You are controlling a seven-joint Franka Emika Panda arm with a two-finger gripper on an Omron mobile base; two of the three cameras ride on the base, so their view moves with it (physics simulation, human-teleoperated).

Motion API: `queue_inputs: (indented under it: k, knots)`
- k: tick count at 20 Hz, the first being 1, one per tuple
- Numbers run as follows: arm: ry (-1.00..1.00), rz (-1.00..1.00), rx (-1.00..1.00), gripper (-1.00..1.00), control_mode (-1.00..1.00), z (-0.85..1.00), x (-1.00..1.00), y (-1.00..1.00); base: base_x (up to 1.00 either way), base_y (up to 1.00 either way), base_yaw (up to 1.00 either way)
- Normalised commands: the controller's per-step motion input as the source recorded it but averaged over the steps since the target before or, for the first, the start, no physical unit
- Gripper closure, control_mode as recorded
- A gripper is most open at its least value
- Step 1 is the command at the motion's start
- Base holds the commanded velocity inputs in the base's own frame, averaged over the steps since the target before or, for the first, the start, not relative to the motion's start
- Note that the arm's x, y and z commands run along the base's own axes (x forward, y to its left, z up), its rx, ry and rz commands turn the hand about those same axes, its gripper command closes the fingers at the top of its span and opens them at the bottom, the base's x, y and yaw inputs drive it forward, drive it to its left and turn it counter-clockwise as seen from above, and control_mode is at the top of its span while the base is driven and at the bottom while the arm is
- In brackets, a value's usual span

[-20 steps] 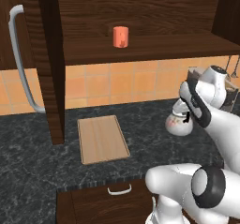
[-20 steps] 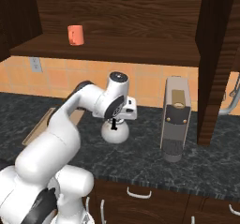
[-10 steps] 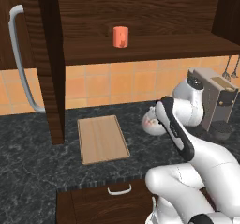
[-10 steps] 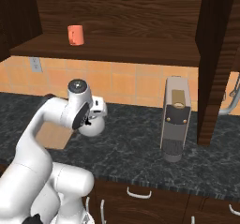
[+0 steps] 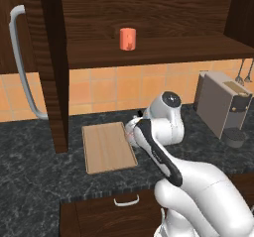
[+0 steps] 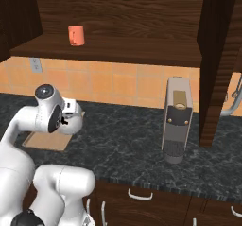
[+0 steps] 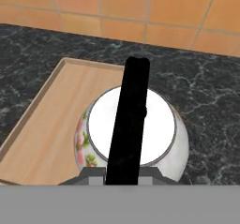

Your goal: Pick the kettle from the counter and place it on the tray. Then pick the mug from the cabinet and place it on the tray. Then close the cabinet doors.

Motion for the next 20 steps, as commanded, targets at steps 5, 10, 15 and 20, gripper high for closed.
queue_inputs:
  k: [5, 10, 15, 20]
  knots:
    - [0.01, 0.00, 0.00, 1.00, -1.00, 0.01, 0.61, 0.78, 0.00, 0.00, 0.00]
    - [0.04, 0.00, 0.00, 1.00, -1.00, -0.08, 0.68, 0.50, 0.00, 0.00, 0.00]
    - [0.03, 0.00, 0.00, 1.00, -1.00, -0.24, 0.52, 0.13, 0.00, 0.00, 0.00]
    - [0.00, 0.00, 0.02, 1.00, -1.00, -0.35, 0.42, 0.12, 0.00, 0.00, 0.00]
